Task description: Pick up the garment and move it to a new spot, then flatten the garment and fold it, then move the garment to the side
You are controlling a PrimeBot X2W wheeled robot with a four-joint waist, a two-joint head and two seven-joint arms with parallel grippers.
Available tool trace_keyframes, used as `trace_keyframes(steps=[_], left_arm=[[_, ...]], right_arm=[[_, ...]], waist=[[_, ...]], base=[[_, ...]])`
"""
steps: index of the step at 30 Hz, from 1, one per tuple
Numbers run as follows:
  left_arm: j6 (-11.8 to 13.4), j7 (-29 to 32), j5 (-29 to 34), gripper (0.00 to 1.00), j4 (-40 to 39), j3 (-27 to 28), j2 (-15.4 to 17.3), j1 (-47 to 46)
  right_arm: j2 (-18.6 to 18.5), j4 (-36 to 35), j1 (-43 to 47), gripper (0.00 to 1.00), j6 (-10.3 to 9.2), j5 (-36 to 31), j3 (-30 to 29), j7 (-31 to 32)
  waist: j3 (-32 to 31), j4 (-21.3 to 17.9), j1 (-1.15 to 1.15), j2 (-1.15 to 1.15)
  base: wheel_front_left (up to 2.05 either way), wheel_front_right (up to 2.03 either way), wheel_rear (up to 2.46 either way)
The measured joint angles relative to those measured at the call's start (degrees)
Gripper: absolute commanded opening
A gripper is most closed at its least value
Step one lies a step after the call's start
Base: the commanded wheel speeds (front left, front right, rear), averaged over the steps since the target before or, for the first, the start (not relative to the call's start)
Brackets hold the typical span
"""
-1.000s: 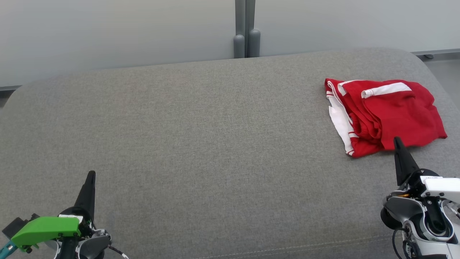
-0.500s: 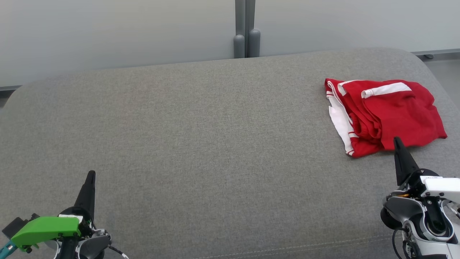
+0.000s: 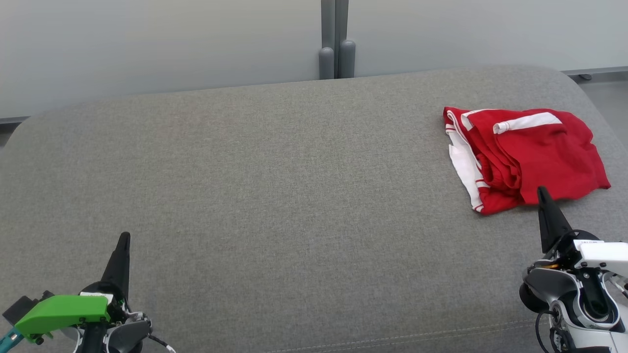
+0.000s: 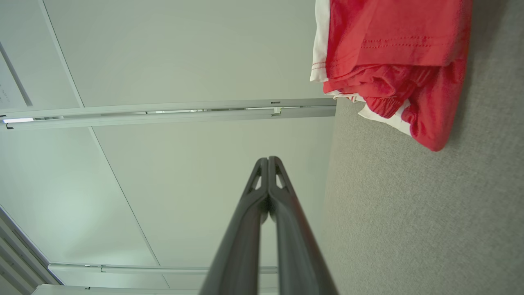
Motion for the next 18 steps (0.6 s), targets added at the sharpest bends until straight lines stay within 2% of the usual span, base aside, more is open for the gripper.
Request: trace_keyframes(steps=[18], left_arm=[[0.0, 0.0, 0.0, 0.0, 0.0, 0.0, 0.0, 0.0]], right_arm=[[0.0, 0.0, 0.0, 0.0, 0.0, 0.0, 0.0, 0.0]], waist=[[0.0, 0.0, 0.0, 0.0]], base=[[0.0, 0.0, 0.0]])
